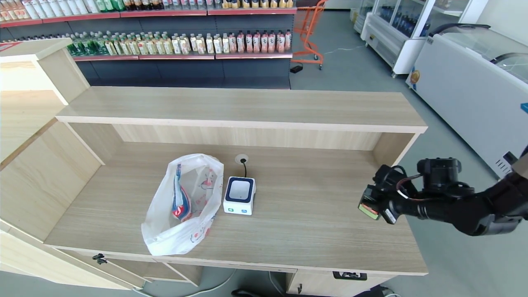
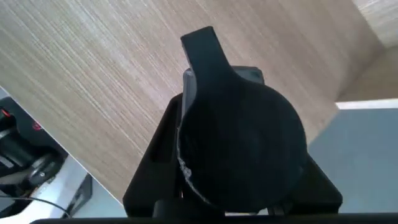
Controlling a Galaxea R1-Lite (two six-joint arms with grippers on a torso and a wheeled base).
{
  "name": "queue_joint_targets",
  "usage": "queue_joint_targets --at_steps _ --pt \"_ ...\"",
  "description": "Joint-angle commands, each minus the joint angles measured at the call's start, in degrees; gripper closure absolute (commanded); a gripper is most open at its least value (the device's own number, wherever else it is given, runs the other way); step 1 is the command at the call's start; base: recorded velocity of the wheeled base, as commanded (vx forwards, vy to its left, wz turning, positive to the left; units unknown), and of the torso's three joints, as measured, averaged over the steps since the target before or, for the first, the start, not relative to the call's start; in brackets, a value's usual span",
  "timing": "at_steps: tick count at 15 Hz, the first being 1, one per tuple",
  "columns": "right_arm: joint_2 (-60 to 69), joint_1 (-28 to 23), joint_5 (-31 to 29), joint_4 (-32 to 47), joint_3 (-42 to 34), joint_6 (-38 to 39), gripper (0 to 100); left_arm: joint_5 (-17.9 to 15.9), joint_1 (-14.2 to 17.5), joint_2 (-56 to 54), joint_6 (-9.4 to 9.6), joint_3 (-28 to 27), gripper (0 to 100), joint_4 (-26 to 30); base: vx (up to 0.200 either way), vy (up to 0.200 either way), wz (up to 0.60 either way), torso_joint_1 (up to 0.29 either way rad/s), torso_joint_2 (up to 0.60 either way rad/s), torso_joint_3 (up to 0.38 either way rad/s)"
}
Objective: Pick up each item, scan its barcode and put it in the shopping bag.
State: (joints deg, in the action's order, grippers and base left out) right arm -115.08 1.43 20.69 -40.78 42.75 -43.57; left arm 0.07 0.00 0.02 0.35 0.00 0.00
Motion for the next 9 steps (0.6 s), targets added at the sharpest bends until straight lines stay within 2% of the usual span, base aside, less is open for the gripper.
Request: queue_joint_targets --at_steps 1,3,4,5,7,8,9 --pt "23.23 -10.13 2.60 -6.42 -18.06 -14.61 100 0.01 0.00 0.06 0.00 0.00 0 0.00 0.000 0.000 0.00 0.000 0.00 0.000" --pt "23.85 -8.90 16.23 -5.89 -18.32 -28.68 100 0.01 0.00 0.06 0.00 0.00 0 0.00 0.000 0.000 0.00 0.000 0.00 0.000" --pt "23.94 -8.02 19.04 -5.80 -18.41 -37.38 100 0.01 0.00 0.06 0.00 0.00 0 0.00 0.000 0.000 0.00 0.000 0.00 0.000" --pt "24.02 -5.03 25.72 -4.31 -18.32 -52.85 100 0.01 0.00 0.06 0.00 0.00 0 0.00 0.000 0.000 0.00 0.000 0.00 0.000" --pt "23.67 2.09 30.03 2.11 -18.06 -67.61 100 0.01 0.00 0.06 0.00 0.00 0 0.00 0.000 0.000 0.00 0.000 0.00 0.000" --pt "23.67 8.51 30.29 6.41 -18.14 -75.52 100 0.01 0.00 0.06 0.00 0.00 0 0.00 0.000 0.000 0.00 0.000 0.00 0.000" --pt "23.06 12.99 30.46 10.72 -18.06 -79.83 100 0.01 0.00 0.06 0.00 0.00 0 0.00 0.000 0.000 0.00 0.000 0.00 0.000"
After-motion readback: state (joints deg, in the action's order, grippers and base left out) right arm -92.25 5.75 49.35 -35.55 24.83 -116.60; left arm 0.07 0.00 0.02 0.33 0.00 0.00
